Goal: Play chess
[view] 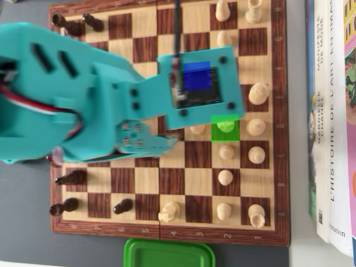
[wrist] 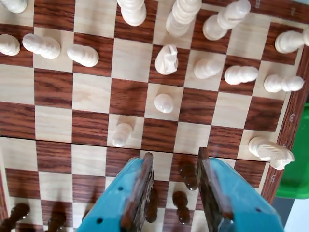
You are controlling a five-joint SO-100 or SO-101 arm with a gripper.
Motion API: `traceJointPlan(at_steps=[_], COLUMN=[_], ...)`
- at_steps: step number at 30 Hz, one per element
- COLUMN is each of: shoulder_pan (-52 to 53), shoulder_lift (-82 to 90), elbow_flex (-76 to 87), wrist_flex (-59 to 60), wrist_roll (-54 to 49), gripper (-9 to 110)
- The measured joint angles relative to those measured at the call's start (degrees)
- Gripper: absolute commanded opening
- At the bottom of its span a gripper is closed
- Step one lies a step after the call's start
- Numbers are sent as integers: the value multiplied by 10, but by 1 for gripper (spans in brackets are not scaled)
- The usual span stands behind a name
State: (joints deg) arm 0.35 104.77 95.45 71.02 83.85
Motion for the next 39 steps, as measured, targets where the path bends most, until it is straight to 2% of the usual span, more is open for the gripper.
traceJointPlan(at_steps=[6,14,39], shoulder_pan=[0,0,-11], shoulder_lift=[144,302,660], elbow_flex=[134,272,681], wrist_flex=[-103,-237,-951], wrist_roll=[55,67,67], gripper=[14,14,14])
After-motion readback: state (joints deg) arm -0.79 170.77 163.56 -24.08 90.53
